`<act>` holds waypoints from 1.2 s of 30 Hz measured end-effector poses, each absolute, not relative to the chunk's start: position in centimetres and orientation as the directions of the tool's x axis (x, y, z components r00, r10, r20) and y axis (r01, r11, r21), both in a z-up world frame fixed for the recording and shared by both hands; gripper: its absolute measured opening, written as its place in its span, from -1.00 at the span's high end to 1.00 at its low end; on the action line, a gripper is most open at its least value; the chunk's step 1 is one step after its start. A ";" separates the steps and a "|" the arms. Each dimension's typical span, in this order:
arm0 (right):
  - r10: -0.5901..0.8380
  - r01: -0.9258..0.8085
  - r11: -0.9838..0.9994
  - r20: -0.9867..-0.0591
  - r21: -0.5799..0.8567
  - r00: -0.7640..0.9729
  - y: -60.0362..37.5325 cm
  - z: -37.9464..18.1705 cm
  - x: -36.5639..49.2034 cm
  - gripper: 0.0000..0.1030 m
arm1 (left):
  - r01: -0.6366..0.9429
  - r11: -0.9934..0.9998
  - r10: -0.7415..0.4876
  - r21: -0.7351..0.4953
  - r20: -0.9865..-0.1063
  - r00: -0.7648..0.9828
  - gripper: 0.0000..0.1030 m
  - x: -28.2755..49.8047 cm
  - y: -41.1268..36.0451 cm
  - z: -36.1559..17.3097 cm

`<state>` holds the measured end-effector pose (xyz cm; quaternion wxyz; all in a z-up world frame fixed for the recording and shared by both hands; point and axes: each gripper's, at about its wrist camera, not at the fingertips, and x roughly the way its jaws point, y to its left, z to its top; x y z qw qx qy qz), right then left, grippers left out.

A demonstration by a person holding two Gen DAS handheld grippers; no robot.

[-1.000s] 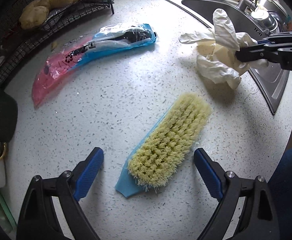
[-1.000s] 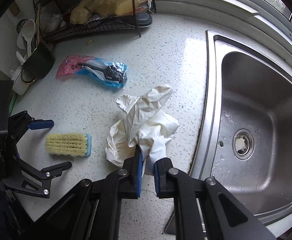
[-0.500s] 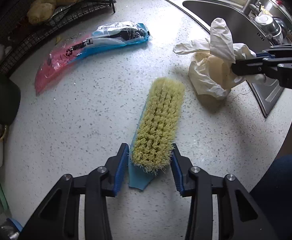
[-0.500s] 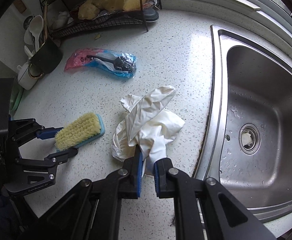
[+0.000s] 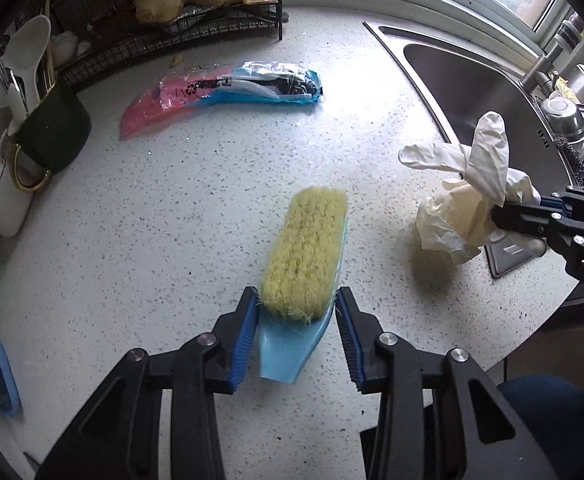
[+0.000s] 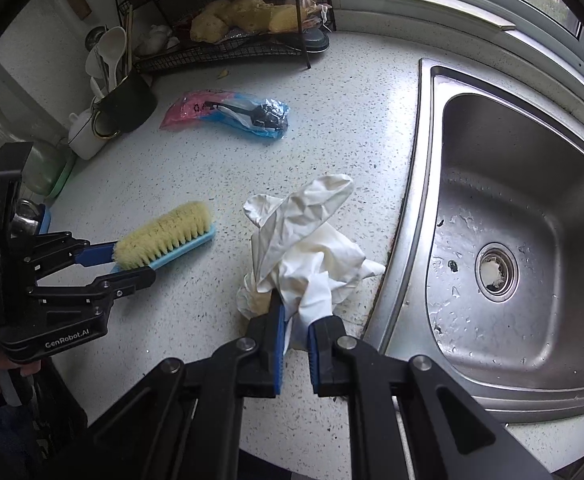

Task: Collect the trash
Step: 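Carry the scrub brush and gloves down over the red bin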

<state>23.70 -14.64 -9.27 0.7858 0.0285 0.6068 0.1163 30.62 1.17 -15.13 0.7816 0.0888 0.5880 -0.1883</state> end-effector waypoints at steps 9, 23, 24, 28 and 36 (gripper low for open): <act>0.251 -0.226 0.955 -0.933 0.194 0.258 -15.6 -7.3 20.2 0.83 | 0.336 0.940 -0.160 -0.055 -0.942 0.294 0.30 26.6 -0.9 -12.3; 0.316 -0.315 0.922 -0.908 0.226 0.275 -17.5 -5.3 13.9 0.83 | 0.313 0.949 -0.144 -0.024 -0.920 0.364 0.33 18.9 -4.2 -8.3; 0.321 -0.318 0.920 -0.906 0.229 0.276 -17.8 -5.1 13.2 0.83 | 0.316 0.949 -0.144 -0.023 -0.919 0.366 0.33 18.1 -4.6 -8.2; 0.329 -0.330 0.914 -0.904 0.234 0.272 -19.0 -5.0 10.6 0.83 | 0.312 0.950 -0.136 -0.016 -0.920 0.368 0.33 14.9 -6.3 -8.2; 0.332 -0.345 0.906 -0.918 0.246 0.217 -20.9 -6.6 4.6 0.83 | 0.314 0.948 -0.151 -0.047 -0.938 0.314 0.34 8.4 -9.5 -10.7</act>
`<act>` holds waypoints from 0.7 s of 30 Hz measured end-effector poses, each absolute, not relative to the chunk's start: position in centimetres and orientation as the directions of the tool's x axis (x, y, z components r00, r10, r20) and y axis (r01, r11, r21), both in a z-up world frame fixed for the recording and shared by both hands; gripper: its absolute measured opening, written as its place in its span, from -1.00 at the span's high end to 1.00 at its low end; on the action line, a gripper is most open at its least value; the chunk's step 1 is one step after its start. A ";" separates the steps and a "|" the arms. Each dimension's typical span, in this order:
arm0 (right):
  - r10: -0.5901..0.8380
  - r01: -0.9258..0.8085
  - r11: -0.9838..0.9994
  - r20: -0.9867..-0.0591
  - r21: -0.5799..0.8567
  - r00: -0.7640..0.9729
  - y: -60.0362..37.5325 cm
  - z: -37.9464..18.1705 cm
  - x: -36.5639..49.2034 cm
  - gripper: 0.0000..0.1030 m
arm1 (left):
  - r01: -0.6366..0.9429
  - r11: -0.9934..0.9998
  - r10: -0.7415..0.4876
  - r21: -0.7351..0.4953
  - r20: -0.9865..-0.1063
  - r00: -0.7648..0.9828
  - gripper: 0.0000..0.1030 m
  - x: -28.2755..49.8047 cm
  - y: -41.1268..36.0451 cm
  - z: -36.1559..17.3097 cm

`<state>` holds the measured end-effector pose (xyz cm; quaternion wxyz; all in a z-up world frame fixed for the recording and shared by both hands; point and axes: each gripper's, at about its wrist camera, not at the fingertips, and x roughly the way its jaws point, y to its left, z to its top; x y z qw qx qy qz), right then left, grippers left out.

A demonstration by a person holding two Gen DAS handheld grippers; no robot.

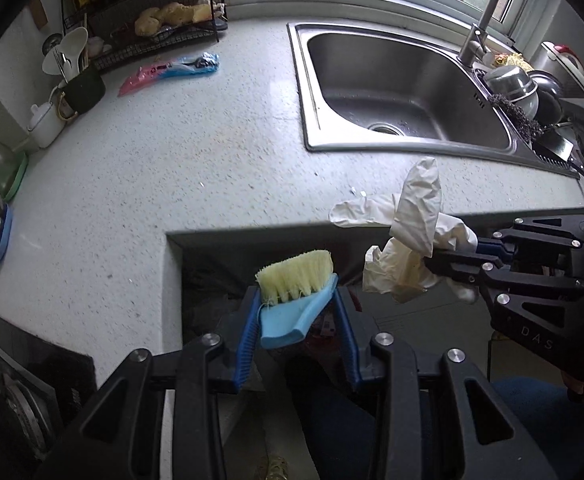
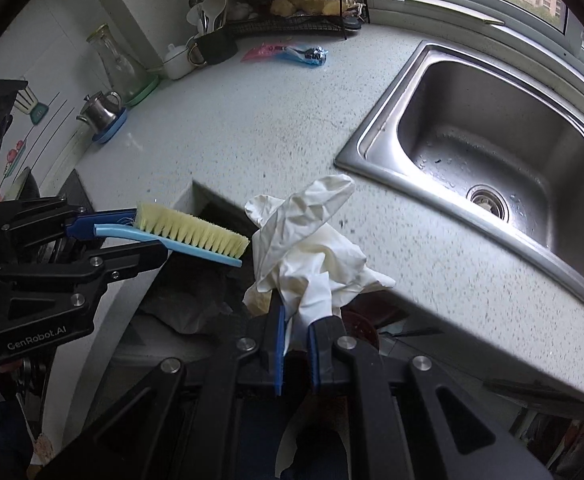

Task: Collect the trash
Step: 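Carry the scrub brush and gloves down over the red bin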

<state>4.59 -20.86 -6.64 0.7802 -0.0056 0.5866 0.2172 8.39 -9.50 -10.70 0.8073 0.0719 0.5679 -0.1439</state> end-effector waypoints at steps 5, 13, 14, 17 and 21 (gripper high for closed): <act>0.310 -0.322 0.912 -0.940 0.253 0.142 -21.8 -9.5 1.9 0.83 | 0.334 0.939 -0.165 -0.082 -0.960 0.227 0.34 6.2 -11.3 -14.5; 0.263 -0.265 0.932 -0.965 0.248 0.020 -22.4 -16.7 0.6 0.83 | 0.365 0.919 -0.200 -0.148 -0.974 0.110 0.37 5.8 -13.4 -23.3; 0.256 -0.259 0.934 -0.967 0.246 0.006 -22.4 -17.9 0.7 0.83 | 0.362 0.919 -0.202 -0.155 -0.975 0.096 0.41 5.9 -13.5 -24.8; 0.242 -0.234 0.941 -0.970 0.243 -0.036 -22.7 -21.7 1.2 0.83 | 0.347 0.920 -0.222 -0.183 -0.972 0.073 0.87 6.8 -13.4 -28.9; 0.223 -0.234 0.945 -0.973 0.230 -0.054 -22.9 -27.3 2.3 0.83 | 0.322 0.924 -0.236 -0.208 -0.970 0.051 0.88 7.9 -13.2 -35.3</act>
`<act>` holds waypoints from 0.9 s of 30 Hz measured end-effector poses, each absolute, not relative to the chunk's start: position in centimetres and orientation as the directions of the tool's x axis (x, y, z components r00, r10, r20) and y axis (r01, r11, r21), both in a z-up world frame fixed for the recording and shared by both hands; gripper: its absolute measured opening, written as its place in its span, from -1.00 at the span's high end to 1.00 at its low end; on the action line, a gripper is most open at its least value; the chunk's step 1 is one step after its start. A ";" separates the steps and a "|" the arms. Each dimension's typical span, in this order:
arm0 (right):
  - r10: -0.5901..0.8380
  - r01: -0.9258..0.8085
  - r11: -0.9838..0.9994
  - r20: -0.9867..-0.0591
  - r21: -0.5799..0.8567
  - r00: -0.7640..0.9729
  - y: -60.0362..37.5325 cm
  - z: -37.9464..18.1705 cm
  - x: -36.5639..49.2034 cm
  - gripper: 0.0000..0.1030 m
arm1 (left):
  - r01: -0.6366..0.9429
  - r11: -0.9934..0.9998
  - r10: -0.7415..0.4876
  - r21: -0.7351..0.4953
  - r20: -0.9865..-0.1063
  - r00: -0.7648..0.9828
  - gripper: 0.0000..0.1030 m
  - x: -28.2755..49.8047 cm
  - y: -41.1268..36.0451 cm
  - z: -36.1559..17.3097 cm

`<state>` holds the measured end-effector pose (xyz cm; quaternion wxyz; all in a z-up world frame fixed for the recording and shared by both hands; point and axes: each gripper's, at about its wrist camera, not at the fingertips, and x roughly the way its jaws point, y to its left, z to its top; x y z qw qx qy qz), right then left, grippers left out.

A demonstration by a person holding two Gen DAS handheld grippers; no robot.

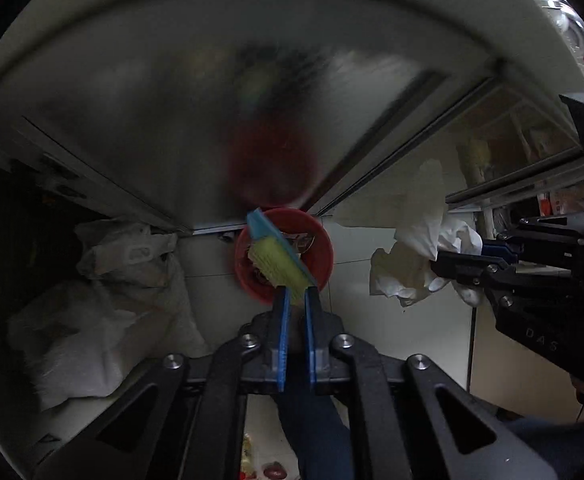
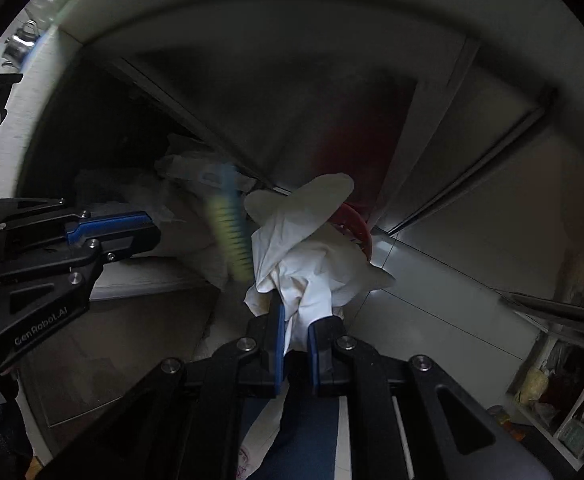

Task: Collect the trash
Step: 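Carry the scrub brush and gloves down over the red bin, then open both tools to drop the brush and gloves into the red bin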

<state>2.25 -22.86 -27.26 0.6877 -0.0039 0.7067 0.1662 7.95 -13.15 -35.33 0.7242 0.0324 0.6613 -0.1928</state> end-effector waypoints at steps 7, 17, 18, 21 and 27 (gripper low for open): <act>0.222 -0.211 0.948 -0.971 0.237 -0.094 -22.2 -39.5 3.1 0.83 | 0.301 0.929 -0.220 -0.216 -0.975 -0.019 0.88 9.2 -13.5 -48.5; 0.229 -0.201 0.945 -0.961 0.258 -0.154 -20.6 -50.9 3.4 0.83 | 0.283 0.939 -0.185 -0.195 -0.981 -0.062 0.88 9.6 -13.8 -58.6; 0.224 -0.202 0.946 -0.962 0.253 -0.156 -20.6 -51.6 3.3 0.83 | 0.277 0.941 -0.182 -0.192 -0.981 -0.062 0.88 9.6 -13.7 -59.1; 0.223 -0.211 0.944 -0.962 0.254 -0.158 -20.5 -52.7 3.2 0.83 | 0.271 0.944 -0.177 -0.187 -0.982 -0.062 0.88 9.5 -13.3 -60.1; 0.259 -0.236 0.927 -0.953 0.291 -0.156 -21.9 -52.4 2.7 0.31 | 0.272 0.946 -0.164 -0.176 -0.984 -0.064 0.85 8.8 -13.0 -59.7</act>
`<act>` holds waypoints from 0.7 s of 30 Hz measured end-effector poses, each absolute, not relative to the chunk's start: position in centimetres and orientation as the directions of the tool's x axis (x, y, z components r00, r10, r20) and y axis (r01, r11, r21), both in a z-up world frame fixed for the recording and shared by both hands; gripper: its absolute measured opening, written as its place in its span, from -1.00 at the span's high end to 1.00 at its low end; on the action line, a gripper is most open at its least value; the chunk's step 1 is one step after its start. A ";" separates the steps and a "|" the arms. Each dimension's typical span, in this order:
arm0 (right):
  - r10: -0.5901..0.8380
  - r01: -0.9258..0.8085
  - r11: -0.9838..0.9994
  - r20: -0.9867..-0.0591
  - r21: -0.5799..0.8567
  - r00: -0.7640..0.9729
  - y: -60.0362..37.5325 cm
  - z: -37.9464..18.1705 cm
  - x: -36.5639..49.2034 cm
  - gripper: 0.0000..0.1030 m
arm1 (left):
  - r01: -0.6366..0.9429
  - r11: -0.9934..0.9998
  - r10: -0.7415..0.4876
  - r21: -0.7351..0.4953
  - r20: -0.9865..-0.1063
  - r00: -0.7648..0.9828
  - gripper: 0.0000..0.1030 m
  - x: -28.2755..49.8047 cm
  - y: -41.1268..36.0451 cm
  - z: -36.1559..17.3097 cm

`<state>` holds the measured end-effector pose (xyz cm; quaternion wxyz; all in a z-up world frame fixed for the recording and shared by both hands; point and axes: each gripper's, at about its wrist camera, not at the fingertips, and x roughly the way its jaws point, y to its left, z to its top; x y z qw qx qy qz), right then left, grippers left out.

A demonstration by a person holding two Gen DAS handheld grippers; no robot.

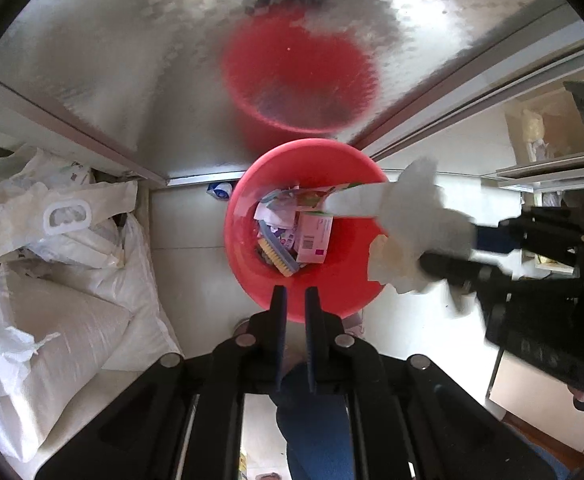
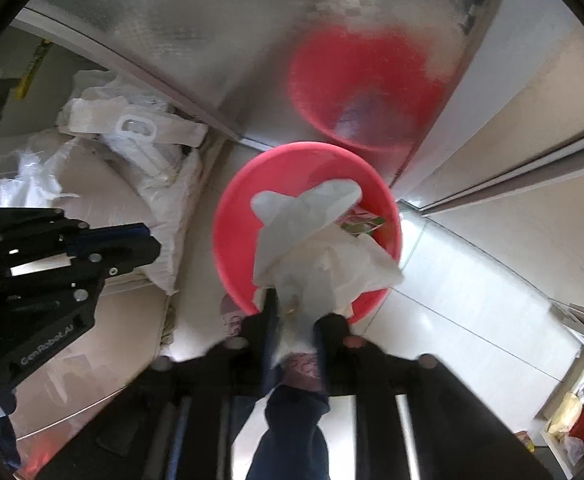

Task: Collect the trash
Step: 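Open both tools to drop the brush and gloves into the red bin, then raise both tools back up to the counter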

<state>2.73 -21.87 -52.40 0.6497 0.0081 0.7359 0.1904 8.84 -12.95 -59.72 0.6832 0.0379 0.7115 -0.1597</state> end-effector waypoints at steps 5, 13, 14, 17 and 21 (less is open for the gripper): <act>0.272 -0.259 0.918 -0.952 0.300 -0.138 -21.9 -50.4 2.8 -0.24 | 0.257 0.947 -0.191 -0.194 -0.981 -0.039 0.29 8.9 -12.5 -57.1; 0.259 -0.263 0.922 -0.958 0.284 -0.124 -21.6 -45.7 2.2 -0.36 | 0.267 0.948 -0.178 -0.171 -0.984 0.003 0.03 8.3 -12.5 -50.1; 0.260 -0.264 0.922 -0.958 0.284 -0.121 -21.6 -44.6 2.1 -0.36 | 0.275 0.946 -0.178 -0.170 -0.984 0.005 0.03 8.2 -12.4 -49.2; 0.248 -0.281 0.922 -0.964 0.265 -0.096 -21.1 -41.6 1.6 -0.36 | 0.287 0.946 -0.162 -0.150 -0.987 0.017 -0.13 7.9 -12.5 -45.7; 0.259 -0.282 0.921 -0.964 0.267 -0.066 -20.7 -37.1 1.3 -0.36 | 0.253 0.954 -0.181 -0.161 -0.982 0.056 -0.30 7.5 -12.0 -40.9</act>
